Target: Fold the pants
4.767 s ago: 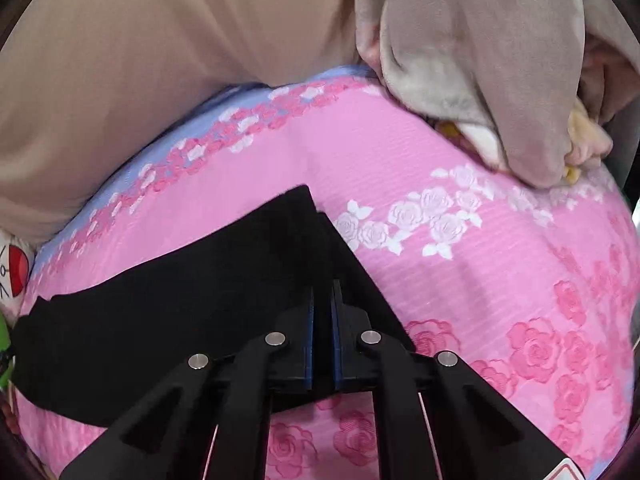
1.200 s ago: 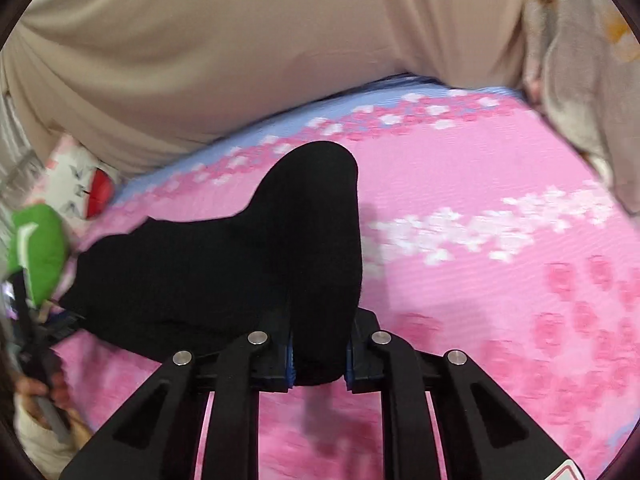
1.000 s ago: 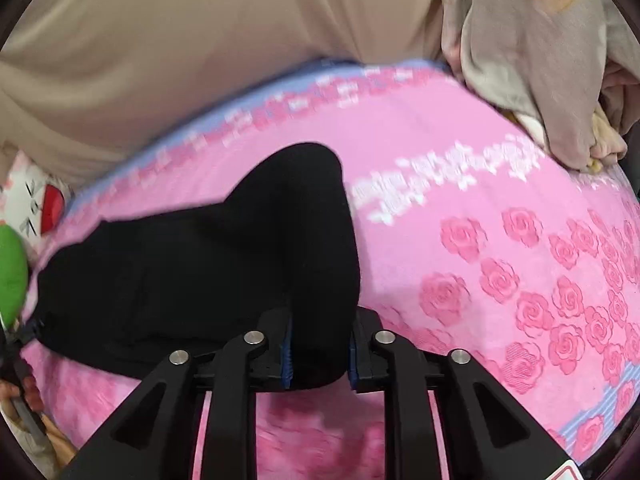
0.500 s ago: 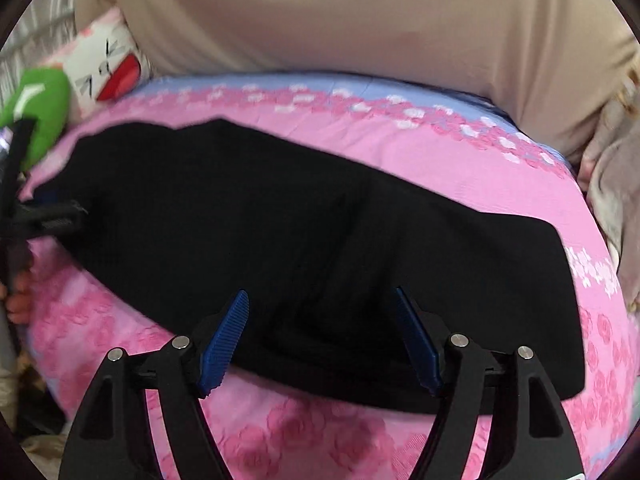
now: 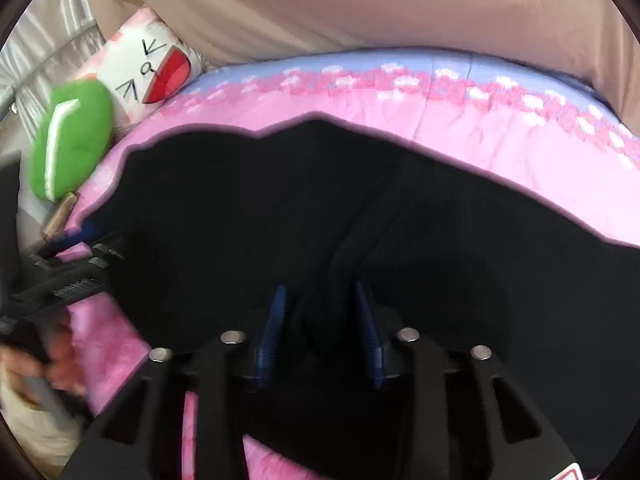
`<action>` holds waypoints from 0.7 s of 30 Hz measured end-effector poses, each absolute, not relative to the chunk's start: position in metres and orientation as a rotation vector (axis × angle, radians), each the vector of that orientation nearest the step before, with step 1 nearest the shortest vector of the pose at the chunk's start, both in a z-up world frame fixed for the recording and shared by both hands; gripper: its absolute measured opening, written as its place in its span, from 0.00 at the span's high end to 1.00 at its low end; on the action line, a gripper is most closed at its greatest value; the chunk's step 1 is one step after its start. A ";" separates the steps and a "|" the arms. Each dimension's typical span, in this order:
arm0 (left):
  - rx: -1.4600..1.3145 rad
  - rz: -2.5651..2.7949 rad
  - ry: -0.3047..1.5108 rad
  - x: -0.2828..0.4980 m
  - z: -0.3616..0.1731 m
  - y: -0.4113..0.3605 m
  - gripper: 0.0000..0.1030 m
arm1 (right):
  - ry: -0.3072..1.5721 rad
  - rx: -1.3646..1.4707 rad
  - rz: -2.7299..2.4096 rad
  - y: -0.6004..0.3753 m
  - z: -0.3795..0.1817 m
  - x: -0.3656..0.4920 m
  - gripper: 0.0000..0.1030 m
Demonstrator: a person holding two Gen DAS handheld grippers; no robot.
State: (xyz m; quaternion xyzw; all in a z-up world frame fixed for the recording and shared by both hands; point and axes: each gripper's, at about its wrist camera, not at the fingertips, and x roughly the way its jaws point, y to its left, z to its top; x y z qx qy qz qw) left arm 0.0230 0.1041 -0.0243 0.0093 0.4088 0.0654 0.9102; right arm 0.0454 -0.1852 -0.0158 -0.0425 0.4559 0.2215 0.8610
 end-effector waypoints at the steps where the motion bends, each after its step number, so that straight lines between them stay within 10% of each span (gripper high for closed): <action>1: 0.025 0.139 0.841 0.021 -0.025 0.109 0.05 | 0.951 -0.073 0.479 -0.188 -0.006 0.040 0.63; 6: -0.020 0.158 0.846 0.023 -0.032 0.127 0.05 | 0.854 0.002 0.402 -0.218 0.035 0.040 0.96; 21: -0.049 0.144 0.847 0.026 -0.034 0.128 0.05 | 0.925 -0.124 0.267 -0.181 -0.014 0.102 0.91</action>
